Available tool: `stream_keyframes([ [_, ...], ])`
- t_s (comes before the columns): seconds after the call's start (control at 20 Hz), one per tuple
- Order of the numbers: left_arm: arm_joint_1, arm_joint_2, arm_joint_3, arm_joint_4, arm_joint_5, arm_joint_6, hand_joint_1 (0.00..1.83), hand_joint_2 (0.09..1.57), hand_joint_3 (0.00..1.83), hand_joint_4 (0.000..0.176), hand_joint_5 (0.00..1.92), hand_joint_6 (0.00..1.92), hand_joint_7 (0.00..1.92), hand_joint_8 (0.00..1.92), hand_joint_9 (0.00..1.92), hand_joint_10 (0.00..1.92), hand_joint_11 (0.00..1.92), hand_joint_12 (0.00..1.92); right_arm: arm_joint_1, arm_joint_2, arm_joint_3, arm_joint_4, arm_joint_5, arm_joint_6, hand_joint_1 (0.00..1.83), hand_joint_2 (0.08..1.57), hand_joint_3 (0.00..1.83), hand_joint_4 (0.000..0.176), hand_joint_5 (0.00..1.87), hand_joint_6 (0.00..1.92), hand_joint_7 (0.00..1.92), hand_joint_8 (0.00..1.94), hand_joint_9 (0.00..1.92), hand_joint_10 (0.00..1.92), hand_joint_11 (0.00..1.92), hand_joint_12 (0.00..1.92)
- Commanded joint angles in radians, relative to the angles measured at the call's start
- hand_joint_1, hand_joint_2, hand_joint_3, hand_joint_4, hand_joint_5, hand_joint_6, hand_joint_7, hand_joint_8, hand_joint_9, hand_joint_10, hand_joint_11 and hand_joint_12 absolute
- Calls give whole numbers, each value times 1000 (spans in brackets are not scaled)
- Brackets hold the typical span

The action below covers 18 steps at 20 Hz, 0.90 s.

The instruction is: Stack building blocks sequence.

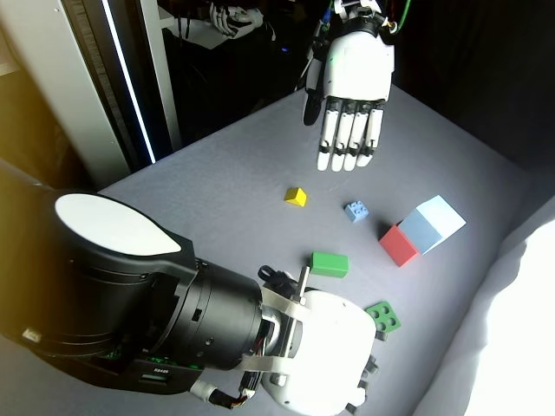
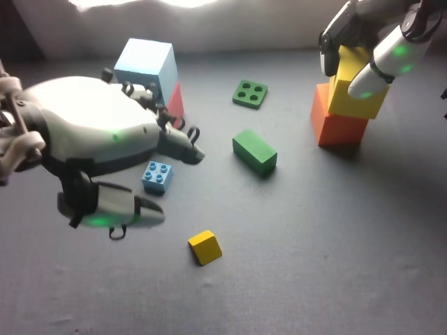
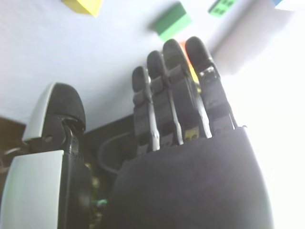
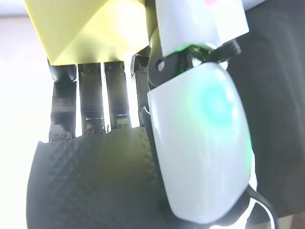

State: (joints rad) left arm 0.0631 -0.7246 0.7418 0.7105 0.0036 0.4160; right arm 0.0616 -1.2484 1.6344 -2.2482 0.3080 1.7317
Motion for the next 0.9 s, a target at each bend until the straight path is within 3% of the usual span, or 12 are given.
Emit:
stream_keyframes([
  [0.0,4,12,3,107,-191,-104,674,1230,1,0,466,3,522,4,518,7,137,877,8,10,5,19,-74,9,1334,1243,0,0,687,1335,816,1371,602,1589,246,1921],
  [0.05,34,12,21,260,-302,-236,640,1250,9,0,426,1,484,0,487,1,107,869,7,6,5,19,-76,11,1335,1238,0,0,702,1323,817,1363,614,1571,239,1903],
  [0.15,65,13,58,461,-486,-431,688,1228,1,0,457,5,513,4,511,6,148,853,7,0,5,19,-94,19,1340,1228,0,0,715,1295,847,1326,630,1547,250,1903],
  [0.2,77,14,72,527,-558,-474,667,1233,4,0,448,1,504,1,506,2,148,847,9,-2,5,19,-102,23,1337,1233,1,0,702,1318,834,1341,620,1561,264,1905],
  [0.3,83,20,79,606,-617,-479,663,1241,5,0,430,0,489,1,499,0,134,855,17,-5,5,19,-103,40,1337,1235,0,0,699,1326,829,1346,617,1560,262,1898],
  [0.4,83,23,83,645,-627,-478,678,1238,1,0,441,1,491,1,487,0,114,890,25,-7,5,20,-112,48,1337,1233,0,0,710,1323,826,1341,624,1552,271,1884],
  [0.6,78,26,98,620,-681,-417,667,1234,0,0,437,5,488,5,495,5,127,907,21,-10,5,20,-122,48,1334,1243,0,0,689,1338,809,1373,612,1578,263,1879],
  [0.85,78,26,117,618,-714,-416,697,1236,0,0,447,8,504,10,509,11,122,909,-13,-17,5,19,-122,48,1340,1229,0,0,712,1315,846,1323,628,1536,289,1874],
])
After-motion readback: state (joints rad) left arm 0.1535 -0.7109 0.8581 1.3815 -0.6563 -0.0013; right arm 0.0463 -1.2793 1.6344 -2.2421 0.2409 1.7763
